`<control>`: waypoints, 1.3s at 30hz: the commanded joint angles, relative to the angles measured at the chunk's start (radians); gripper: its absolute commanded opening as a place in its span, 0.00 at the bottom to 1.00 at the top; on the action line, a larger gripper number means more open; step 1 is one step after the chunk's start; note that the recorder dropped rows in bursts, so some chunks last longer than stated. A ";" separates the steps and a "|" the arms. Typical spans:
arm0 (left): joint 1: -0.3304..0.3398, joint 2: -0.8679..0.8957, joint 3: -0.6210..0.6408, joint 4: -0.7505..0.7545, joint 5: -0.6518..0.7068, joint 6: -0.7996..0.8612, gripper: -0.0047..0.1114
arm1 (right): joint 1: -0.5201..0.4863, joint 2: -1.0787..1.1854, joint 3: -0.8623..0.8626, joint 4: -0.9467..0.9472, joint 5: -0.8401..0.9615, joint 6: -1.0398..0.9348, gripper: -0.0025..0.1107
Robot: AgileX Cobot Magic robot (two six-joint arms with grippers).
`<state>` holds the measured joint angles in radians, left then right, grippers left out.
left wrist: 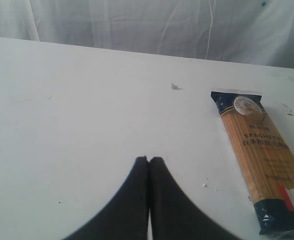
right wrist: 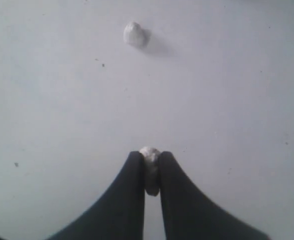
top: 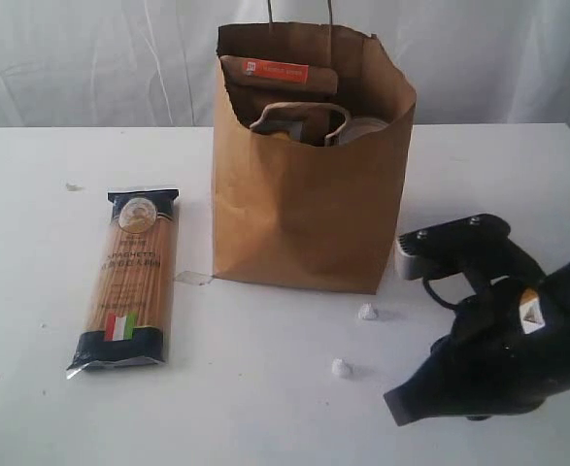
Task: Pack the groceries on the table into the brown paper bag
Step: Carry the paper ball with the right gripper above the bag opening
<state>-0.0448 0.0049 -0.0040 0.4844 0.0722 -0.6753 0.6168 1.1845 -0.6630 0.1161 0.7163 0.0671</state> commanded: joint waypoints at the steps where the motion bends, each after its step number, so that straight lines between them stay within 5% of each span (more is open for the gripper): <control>1: 0.002 -0.005 0.004 0.003 0.004 0.000 0.04 | 0.000 -0.141 0.000 0.052 0.028 -0.021 0.02; 9: 0.002 -0.005 0.004 0.003 0.004 0.000 0.04 | 0.000 -0.322 -0.135 0.052 -0.175 -0.021 0.02; 20: 0.002 -0.005 0.004 0.003 0.004 0.000 0.04 | 0.000 -0.320 -0.237 0.138 -0.889 -0.021 0.02; 23: 0.002 -0.005 0.004 0.003 0.004 0.000 0.04 | 0.000 -0.246 -0.260 0.115 -0.863 -0.067 0.02; 31: 0.002 -0.005 0.004 0.003 0.004 0.000 0.04 | -0.041 0.096 -0.539 -0.010 -0.304 -0.143 0.02; 39: 0.002 -0.005 0.004 0.003 0.004 0.000 0.04 | -0.079 0.271 -0.675 -0.045 -0.305 -0.124 0.02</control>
<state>-0.0448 0.0049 -0.0040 0.4844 0.0722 -0.6753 0.5476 1.4288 -1.3142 0.0862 0.4310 -0.0602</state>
